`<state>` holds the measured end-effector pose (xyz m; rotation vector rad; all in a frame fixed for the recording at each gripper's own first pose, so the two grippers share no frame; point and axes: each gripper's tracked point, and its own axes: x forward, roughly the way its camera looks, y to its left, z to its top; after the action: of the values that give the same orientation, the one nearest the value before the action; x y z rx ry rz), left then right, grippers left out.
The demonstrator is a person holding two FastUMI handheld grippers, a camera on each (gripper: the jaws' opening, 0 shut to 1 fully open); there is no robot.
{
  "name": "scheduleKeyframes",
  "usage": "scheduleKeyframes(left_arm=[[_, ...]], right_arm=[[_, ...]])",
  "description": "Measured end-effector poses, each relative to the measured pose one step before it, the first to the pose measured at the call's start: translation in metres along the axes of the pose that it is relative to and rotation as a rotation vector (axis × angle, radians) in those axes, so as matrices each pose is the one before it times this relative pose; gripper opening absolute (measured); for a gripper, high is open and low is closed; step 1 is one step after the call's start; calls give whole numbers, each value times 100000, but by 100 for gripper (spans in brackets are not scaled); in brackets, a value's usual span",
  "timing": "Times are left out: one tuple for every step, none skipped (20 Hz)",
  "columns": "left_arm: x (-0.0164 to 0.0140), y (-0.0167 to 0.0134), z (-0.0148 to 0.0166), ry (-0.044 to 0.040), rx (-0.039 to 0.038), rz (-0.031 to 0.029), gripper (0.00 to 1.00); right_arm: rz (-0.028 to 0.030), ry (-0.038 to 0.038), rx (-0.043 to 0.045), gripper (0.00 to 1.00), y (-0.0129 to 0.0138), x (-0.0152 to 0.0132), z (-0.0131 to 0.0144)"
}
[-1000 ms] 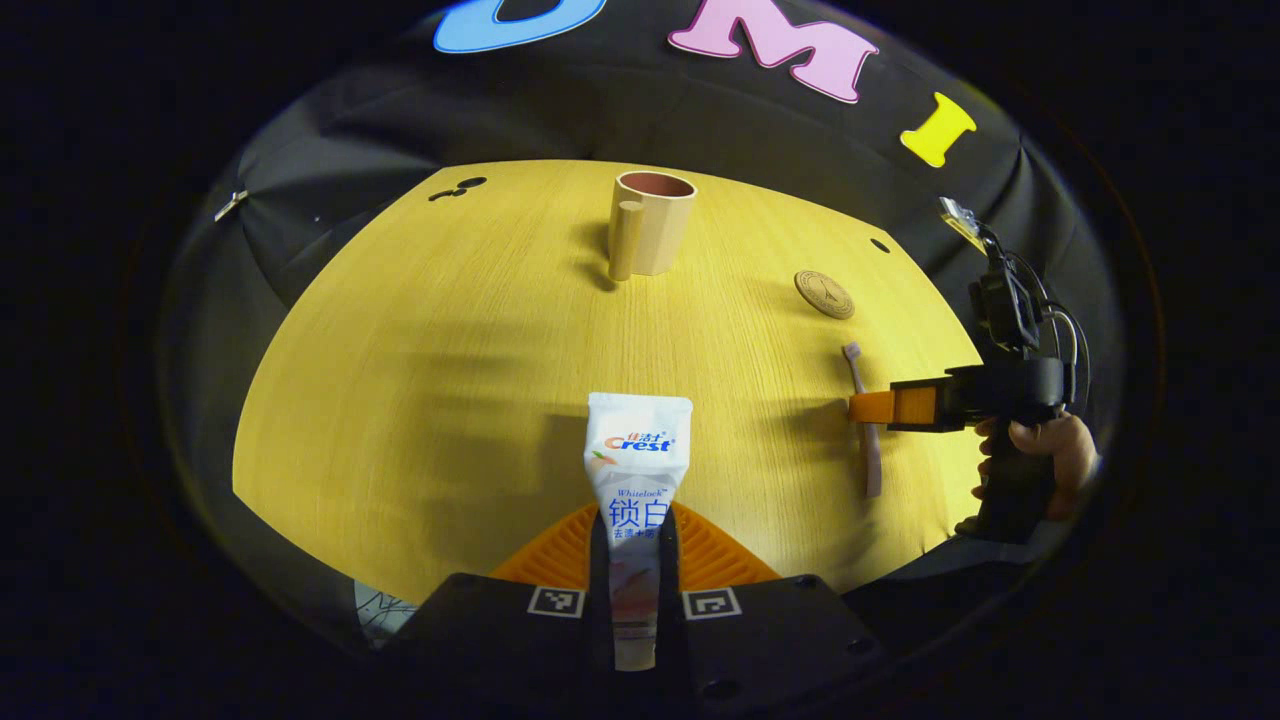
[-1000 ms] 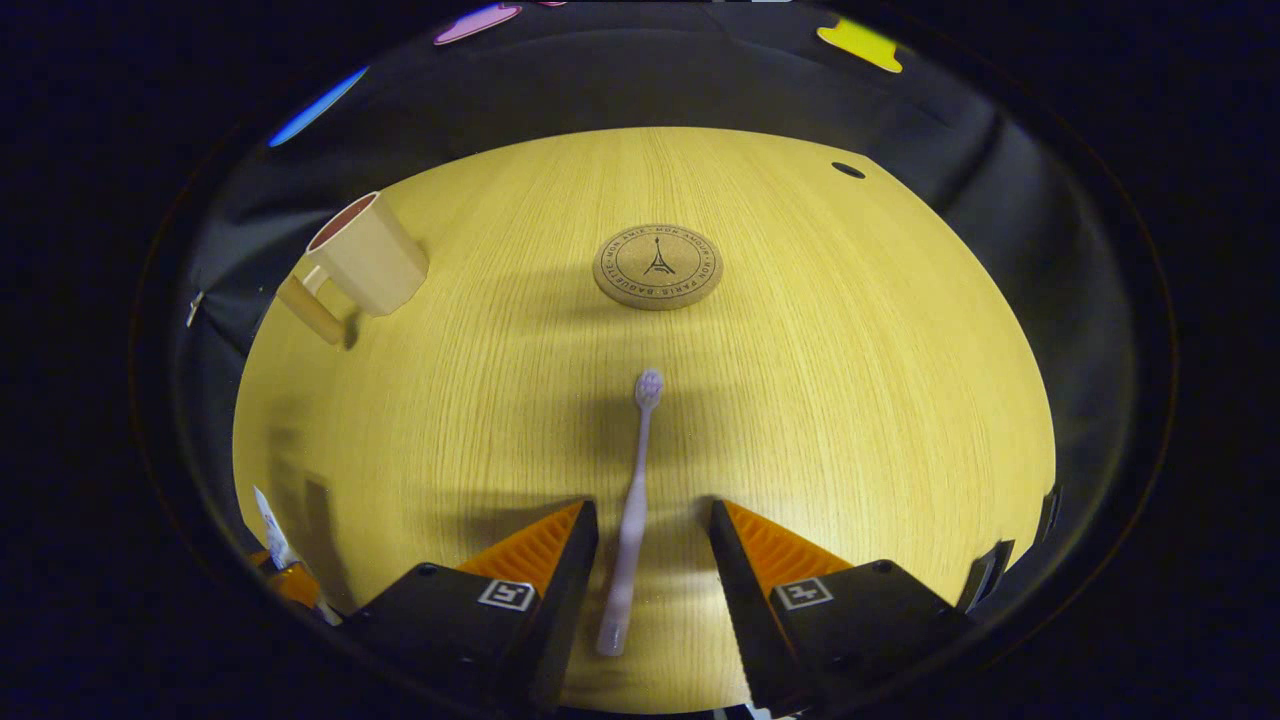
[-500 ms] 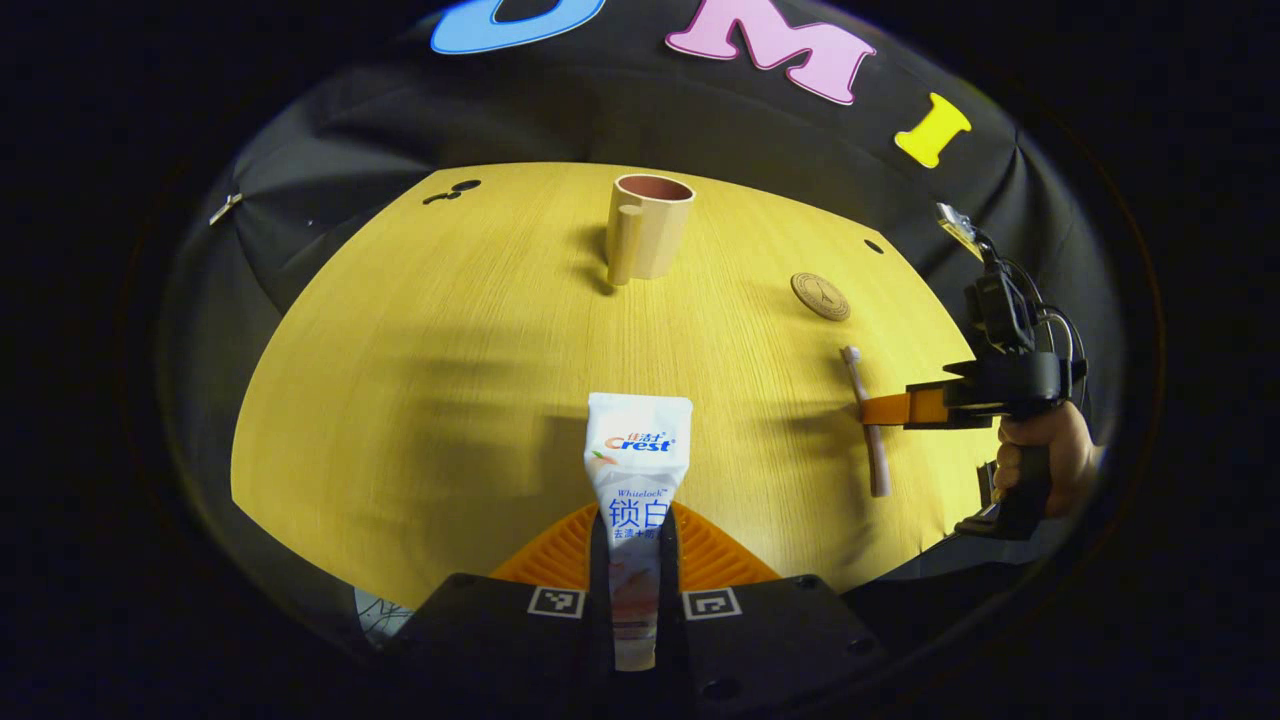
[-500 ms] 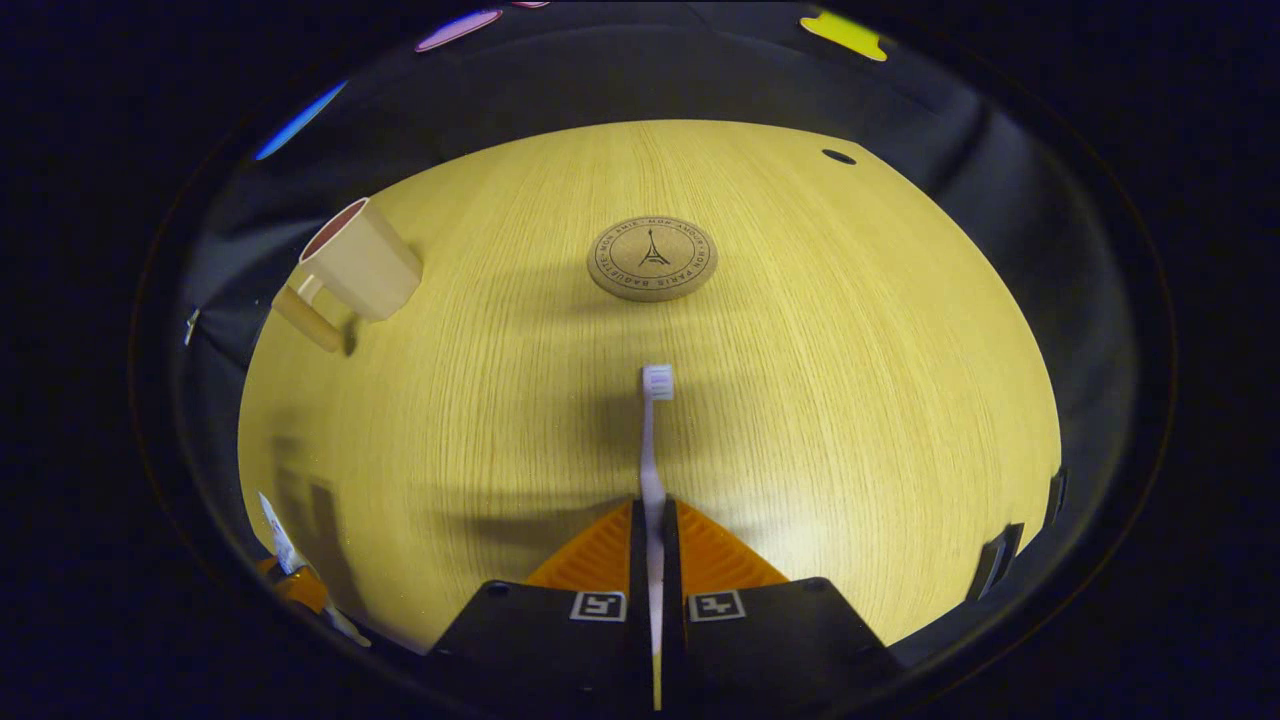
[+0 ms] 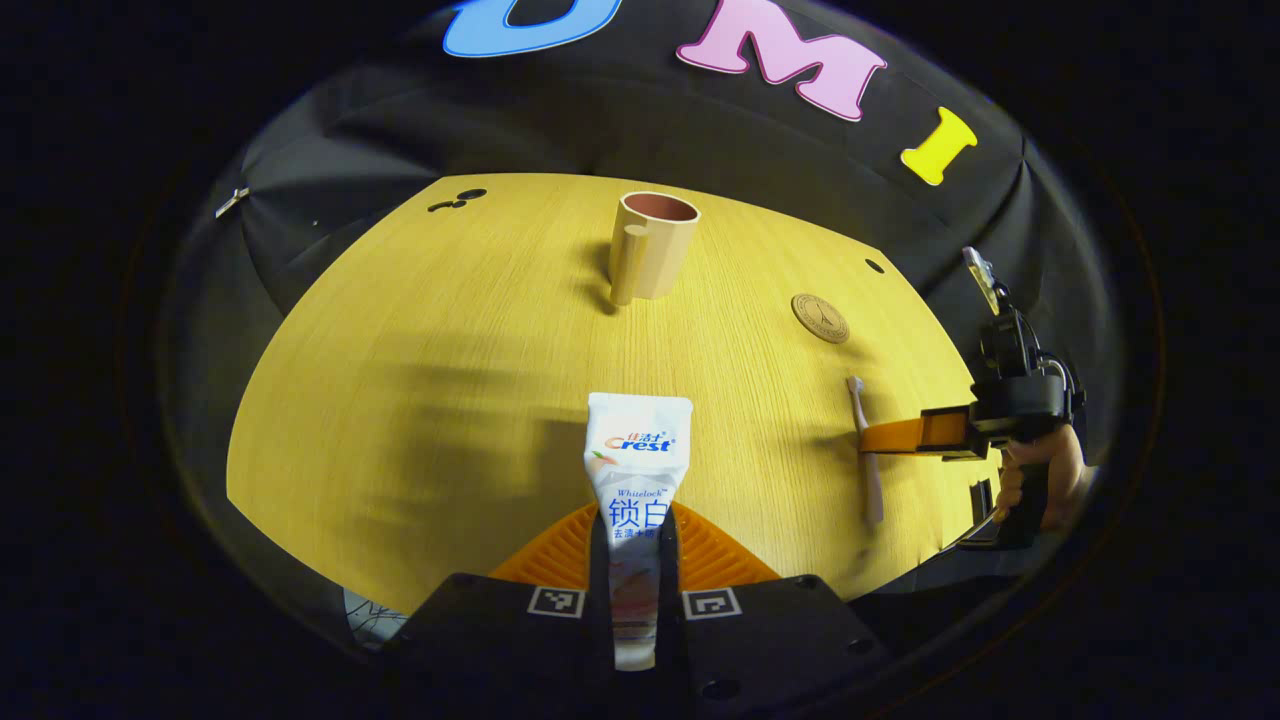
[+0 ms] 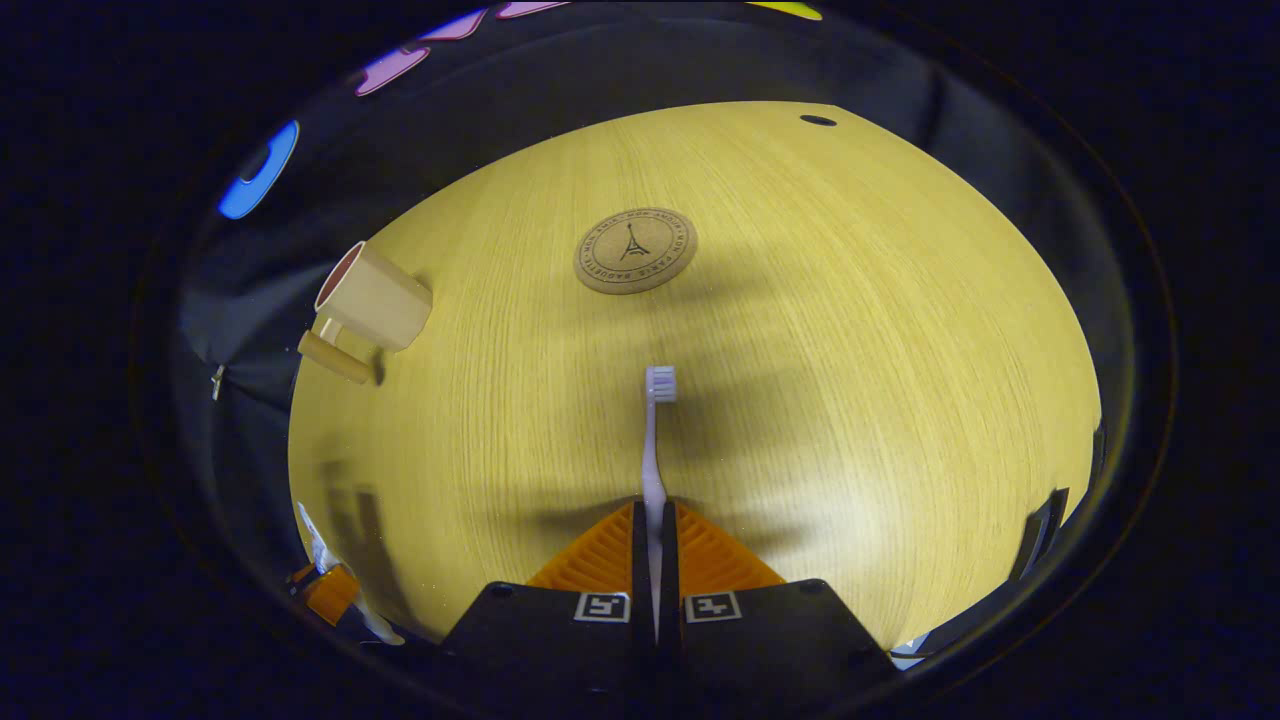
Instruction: Put the toothbrush and toothpaste on the desktop into the cup, then pick up the cup and place it on the coaster on the desktop.
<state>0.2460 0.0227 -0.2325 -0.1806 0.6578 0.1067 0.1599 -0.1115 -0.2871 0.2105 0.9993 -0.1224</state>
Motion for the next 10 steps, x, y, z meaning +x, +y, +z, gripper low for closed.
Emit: scheduleKeyframes(left_arm=[[-343,166,476,-823,-170,386,21],[-269,168,794,-1219,-623,-61,22],[313,232,1145,-1281,-756,-138,21],[-107,230,1013,-1314,-467,-62,21],[-222,217,810,-1719,-297,-86,21],[-294,36,1279,-2450,136,-496,21],[-294,-60,1297,-2398,677,-1011,21],[-216,-51,1289,-2116,815,-791,21],[-178,-100,1198,-2304,370,-647,21],[-57,-131,1352,-1916,-135,-619,21]], right_arm=[[-518,-18,-709,5,-573,-273,-71],[-21,107,-488,5,-380,-290,-93],[-174,-112,-331,5,-436,-235,-13],[-148,-301,-416,5,-367,-269,14],[79,-282,-365,5,-255,-207,39],[1488,-762,324,5,94,-278,154],[3162,-1378,528,5,458,-365,356],[1486,-926,-266,5,51,-220,257],[54,-195,-446,5,-320,-244,85],[643,-247,-320,5,-92,-271,182]])
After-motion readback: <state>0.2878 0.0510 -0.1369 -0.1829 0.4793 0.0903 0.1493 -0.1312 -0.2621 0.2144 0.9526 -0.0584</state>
